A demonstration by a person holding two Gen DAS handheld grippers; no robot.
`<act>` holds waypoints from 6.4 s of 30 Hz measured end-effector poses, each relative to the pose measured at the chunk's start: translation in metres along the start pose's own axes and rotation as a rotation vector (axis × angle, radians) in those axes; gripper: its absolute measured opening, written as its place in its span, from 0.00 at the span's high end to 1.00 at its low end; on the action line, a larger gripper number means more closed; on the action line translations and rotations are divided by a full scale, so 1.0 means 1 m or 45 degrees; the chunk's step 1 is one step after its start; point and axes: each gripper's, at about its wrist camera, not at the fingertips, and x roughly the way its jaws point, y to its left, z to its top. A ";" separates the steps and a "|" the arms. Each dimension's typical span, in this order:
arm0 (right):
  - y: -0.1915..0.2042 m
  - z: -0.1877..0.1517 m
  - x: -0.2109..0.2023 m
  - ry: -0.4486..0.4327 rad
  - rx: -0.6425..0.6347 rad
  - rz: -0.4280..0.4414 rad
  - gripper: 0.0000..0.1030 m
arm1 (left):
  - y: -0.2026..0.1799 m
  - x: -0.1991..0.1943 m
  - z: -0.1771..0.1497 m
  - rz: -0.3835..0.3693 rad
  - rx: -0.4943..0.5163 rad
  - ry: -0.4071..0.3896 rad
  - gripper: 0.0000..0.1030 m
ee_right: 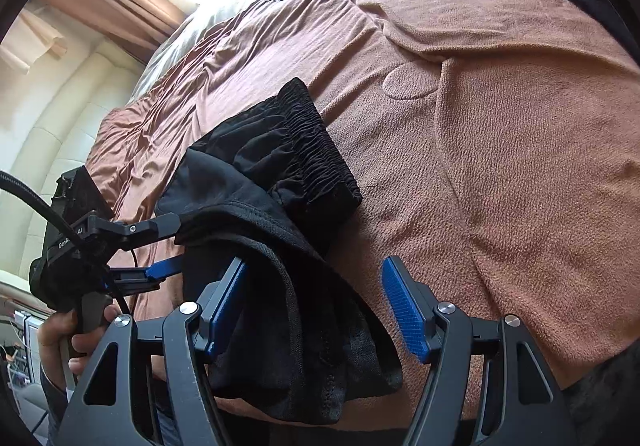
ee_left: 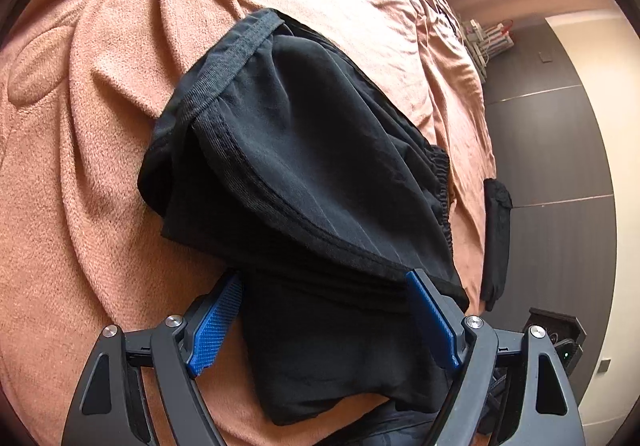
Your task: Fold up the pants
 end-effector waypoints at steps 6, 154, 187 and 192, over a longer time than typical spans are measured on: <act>-0.001 -0.003 0.007 0.018 -0.024 -0.016 0.36 | 0.013 -0.010 0.018 0.049 -0.047 -0.133 0.23; -0.008 0.049 0.066 0.197 -0.047 0.366 0.41 | -0.001 -0.019 0.011 0.088 0.292 0.081 0.57; -0.058 0.080 0.137 0.270 0.265 0.541 0.35 | 0.010 0.015 0.087 -0.008 0.223 0.072 0.55; -0.059 0.082 0.144 0.280 0.279 0.583 0.35 | 0.011 0.018 0.094 -0.071 0.223 0.058 0.55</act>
